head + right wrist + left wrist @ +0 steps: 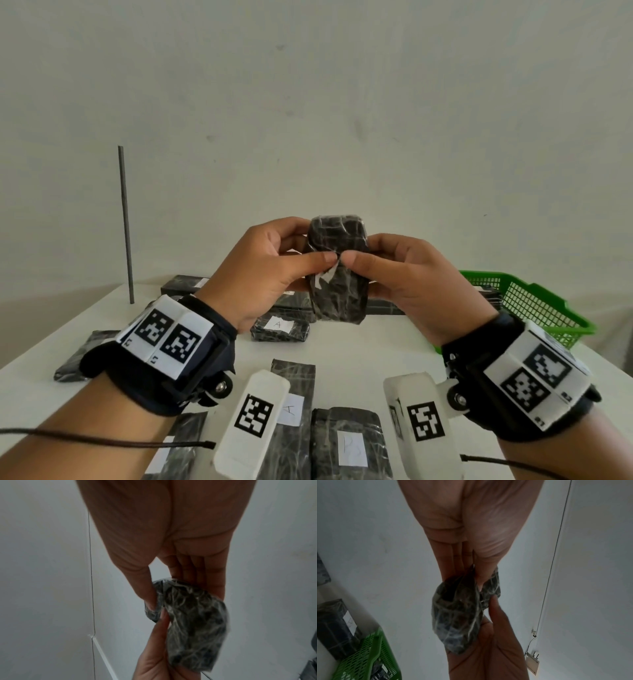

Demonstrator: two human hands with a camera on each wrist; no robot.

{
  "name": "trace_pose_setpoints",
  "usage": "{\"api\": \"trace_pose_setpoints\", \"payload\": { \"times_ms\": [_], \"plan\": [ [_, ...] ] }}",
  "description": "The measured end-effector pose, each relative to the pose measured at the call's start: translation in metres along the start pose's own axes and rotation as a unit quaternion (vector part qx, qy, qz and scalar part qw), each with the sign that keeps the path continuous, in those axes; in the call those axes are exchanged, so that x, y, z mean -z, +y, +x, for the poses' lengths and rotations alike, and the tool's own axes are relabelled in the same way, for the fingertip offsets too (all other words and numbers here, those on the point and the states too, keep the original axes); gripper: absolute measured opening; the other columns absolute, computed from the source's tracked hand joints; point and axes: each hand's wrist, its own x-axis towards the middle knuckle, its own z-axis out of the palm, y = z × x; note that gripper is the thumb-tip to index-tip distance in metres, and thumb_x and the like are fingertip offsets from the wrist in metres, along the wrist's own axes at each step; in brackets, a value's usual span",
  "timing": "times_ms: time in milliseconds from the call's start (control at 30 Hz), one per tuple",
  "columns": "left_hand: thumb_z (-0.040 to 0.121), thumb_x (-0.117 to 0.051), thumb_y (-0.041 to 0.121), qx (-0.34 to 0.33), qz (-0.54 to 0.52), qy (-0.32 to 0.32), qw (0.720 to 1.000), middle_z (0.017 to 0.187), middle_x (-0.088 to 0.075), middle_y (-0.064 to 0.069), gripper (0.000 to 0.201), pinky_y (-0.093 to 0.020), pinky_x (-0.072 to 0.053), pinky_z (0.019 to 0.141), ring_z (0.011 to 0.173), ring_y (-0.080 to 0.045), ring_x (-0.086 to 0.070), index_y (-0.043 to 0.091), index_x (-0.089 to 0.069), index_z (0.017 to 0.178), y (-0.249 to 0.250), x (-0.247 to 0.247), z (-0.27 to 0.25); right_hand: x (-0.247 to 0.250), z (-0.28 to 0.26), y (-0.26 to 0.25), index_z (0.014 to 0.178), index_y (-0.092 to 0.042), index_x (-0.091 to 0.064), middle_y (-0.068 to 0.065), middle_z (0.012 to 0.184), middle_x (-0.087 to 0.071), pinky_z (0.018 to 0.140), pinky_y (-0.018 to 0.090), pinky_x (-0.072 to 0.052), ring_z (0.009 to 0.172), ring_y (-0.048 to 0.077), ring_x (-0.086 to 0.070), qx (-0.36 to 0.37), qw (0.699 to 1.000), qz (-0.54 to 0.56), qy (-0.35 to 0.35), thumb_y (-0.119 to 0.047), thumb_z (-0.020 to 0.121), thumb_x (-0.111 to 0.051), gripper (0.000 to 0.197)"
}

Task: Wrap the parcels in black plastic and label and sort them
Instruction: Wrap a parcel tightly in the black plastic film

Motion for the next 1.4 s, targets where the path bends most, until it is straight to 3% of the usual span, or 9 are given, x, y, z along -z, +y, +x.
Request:
{"api": "trace_pose_setpoints", "payload": {
  "times_ms": [133,333,500,667,733,833,967,1133,1400],
  "plan": [
    [0.080,-0.079,0.011,0.003,-0.008,-0.001,1.000,0.111,-0.071,-0.029,0.034,-0.034,-0.064,0.071,0.088,-0.027,-0.076,0.014,-0.075,0.114,0.002,-0.002,-0.003,0.000,0.000,0.003,0.106,-0.001,-0.073,0.017,0.097,-0.081,0.099,0.066,-0.055,0.100,0.040,-0.076,0.006,0.999,-0.042,0.024,-0.012,0.091,-0.077,0.019],
    [0.087,-0.076,0.006,-0.011,-0.009,0.033,0.999,0.107,-0.075,-0.023,0.026,-0.037,-0.064,0.072,0.097,-0.035,-0.077,0.013,-0.076,0.112,0.001,0.000,0.000,-0.005,-0.002,0.005,0.108,-0.005,-0.072,0.014,0.103,-0.081,0.097,0.044,-0.062,0.102,0.033,-0.077,-0.011,1.000,-0.028,-0.003,-0.010,0.093,-0.074,0.016],
    [0.090,-0.073,0.006,0.036,-0.016,-0.017,0.999,0.115,-0.069,-0.029,0.030,-0.033,-0.063,0.074,0.093,-0.025,-0.077,0.016,-0.074,0.119,0.005,-0.001,-0.003,-0.002,0.000,0.006,0.103,-0.007,-0.076,0.024,0.102,-0.078,0.095,0.080,-0.047,0.108,0.061,-0.065,0.002,0.999,-0.021,0.026,-0.022,0.086,-0.084,0.024],
    [0.089,-0.074,0.000,0.002,0.004,0.024,1.000,0.099,-0.075,-0.023,0.032,-0.036,-0.064,0.072,0.090,-0.030,-0.077,0.017,-0.075,0.116,0.004,0.000,-0.002,-0.003,-0.002,0.006,0.113,-0.002,-0.070,0.016,0.107,-0.080,0.101,0.048,-0.059,0.105,0.034,-0.076,-0.007,1.000,0.007,-0.003,-0.003,0.091,-0.075,0.023],
    [0.090,-0.074,0.003,0.004,0.001,0.023,1.000,0.089,-0.072,-0.014,0.033,-0.034,-0.064,0.071,0.084,-0.020,-0.076,0.018,-0.072,0.119,0.005,-0.002,-0.002,-0.002,-0.002,0.007,0.112,-0.002,-0.071,0.015,0.104,-0.080,0.097,0.045,-0.060,0.100,0.031,-0.078,0.003,1.000,0.006,0.004,0.000,0.090,-0.075,0.023],
    [0.089,-0.075,0.003,0.012,-0.005,0.027,1.000,0.098,-0.072,-0.024,0.031,-0.036,-0.064,0.071,0.085,-0.021,-0.076,0.016,-0.073,0.118,0.004,-0.004,-0.002,-0.004,-0.001,0.010,0.112,-0.001,-0.070,0.016,0.104,-0.080,0.093,0.039,-0.062,0.098,0.029,-0.078,0.003,1.000,0.022,0.008,0.004,0.090,-0.074,0.023],
    [0.091,-0.074,0.002,0.010,-0.005,0.042,0.999,0.104,-0.074,-0.023,0.031,-0.032,-0.063,0.068,0.084,-0.021,-0.077,0.017,-0.073,0.118,0.005,-0.009,-0.002,-0.008,-0.003,0.009,0.114,-0.002,-0.070,0.016,0.106,-0.079,0.094,0.039,-0.061,0.099,0.029,-0.077,0.002,0.999,0.047,0.012,0.006,0.092,-0.069,0.023],
    [0.091,-0.073,0.000,0.017,-0.007,0.038,0.999,0.105,-0.073,-0.023,0.035,-0.030,-0.062,0.068,0.083,-0.020,-0.077,0.016,-0.070,0.121,0.007,-0.012,-0.001,-0.005,-0.004,0.004,0.113,-0.004,-0.071,0.023,0.111,-0.077,0.105,0.056,-0.055,0.108,0.040,-0.074,-0.015,0.998,0.058,0.012,0.002,0.088,-0.077,0.026],
    [0.091,-0.072,0.001,0.050,-0.022,0.017,0.998,0.109,-0.076,-0.020,0.028,-0.033,-0.064,0.076,0.091,-0.025,-0.077,0.010,-0.071,0.117,0.007,-0.009,-0.001,-0.005,-0.007,0.003,0.110,-0.006,-0.071,0.023,0.099,-0.077,0.093,0.042,-0.063,0.092,0.036,-0.076,-0.021,0.998,0.050,0.017,0.018,0.086,-0.069,0.034]
  ]
}}
